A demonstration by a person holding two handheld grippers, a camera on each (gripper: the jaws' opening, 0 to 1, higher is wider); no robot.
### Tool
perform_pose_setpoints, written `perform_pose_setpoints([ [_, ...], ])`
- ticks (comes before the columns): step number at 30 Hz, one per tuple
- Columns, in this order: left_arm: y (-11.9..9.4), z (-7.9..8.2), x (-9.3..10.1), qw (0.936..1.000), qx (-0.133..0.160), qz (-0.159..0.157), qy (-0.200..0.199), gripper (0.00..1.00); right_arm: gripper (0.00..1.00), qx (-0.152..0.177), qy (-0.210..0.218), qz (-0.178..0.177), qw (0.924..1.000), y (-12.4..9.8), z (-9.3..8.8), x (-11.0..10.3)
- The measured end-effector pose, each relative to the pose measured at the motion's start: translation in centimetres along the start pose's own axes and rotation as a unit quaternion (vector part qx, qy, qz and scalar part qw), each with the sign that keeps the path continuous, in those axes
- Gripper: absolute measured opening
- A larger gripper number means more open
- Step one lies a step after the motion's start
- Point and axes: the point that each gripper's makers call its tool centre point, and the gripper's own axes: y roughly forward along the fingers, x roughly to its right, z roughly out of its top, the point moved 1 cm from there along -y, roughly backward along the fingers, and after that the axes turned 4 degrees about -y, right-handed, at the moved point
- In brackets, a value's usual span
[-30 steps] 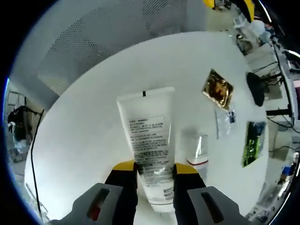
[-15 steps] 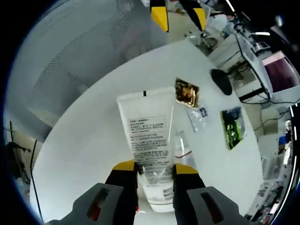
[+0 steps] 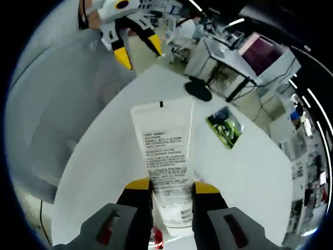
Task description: Arrange the skincare products in the storage area until every visible bottle or jar stands upright without overlapping.
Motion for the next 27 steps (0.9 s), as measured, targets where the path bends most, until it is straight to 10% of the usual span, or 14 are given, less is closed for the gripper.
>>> perform_pose_setpoints([
  [12, 0.0, -0.1, -0.1, 1.0, -0.001, 0.002, 0.002, 0.33, 0.22, 0.088, 0.154, -0.055, 0.9826, -1.9, 1.5, -0.8],
  [27, -0.2, 1.8, 0.5, 0.9969, 0.025, -0.036, -0.065, 0.52, 0.22, 0.225, 0.309, -0.121, 0.9159, -7.2, 4.1, -0.9],
])
